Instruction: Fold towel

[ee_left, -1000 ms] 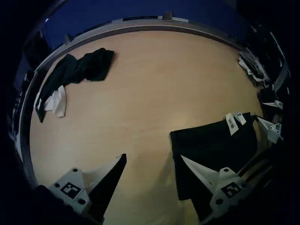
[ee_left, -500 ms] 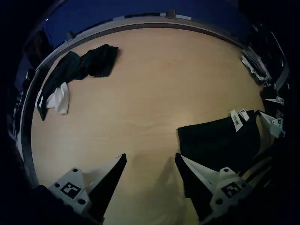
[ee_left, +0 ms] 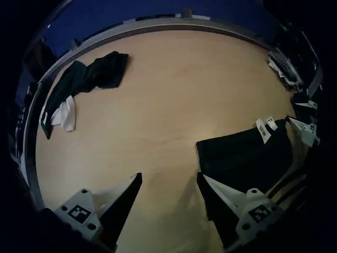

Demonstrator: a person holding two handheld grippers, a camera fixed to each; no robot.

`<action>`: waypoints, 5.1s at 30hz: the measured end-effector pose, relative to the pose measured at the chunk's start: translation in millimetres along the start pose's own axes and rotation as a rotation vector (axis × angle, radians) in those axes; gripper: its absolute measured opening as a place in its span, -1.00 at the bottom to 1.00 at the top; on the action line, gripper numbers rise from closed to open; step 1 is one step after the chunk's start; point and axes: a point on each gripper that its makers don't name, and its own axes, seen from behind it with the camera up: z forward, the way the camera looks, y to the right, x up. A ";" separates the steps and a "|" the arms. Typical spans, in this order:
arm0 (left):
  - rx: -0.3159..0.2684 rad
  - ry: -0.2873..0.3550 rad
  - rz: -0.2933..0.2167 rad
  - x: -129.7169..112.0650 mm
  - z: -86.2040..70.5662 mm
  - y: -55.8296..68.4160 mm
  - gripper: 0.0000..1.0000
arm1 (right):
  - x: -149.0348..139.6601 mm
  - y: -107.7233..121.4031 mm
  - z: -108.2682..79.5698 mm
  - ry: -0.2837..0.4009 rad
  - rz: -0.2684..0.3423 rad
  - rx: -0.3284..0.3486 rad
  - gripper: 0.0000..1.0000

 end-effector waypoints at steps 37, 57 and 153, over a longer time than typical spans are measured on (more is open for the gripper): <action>-0.041 -0.014 -0.154 -102.2 -57.4 5.2 0.93 | -79.8 -66.3 -70.2 -0.020 0.015 0.199 1.00; -0.054 0.006 -0.151 -114.4 -66.1 11.0 0.93 | -101.7 -77.4 -72.4 -0.054 0.008 0.247 0.60; -0.055 0.029 -0.187 -118.2 -90.1 2.0 0.93 | 44.9 -127.1 -114.3 0.152 -0.182 0.383 -0.92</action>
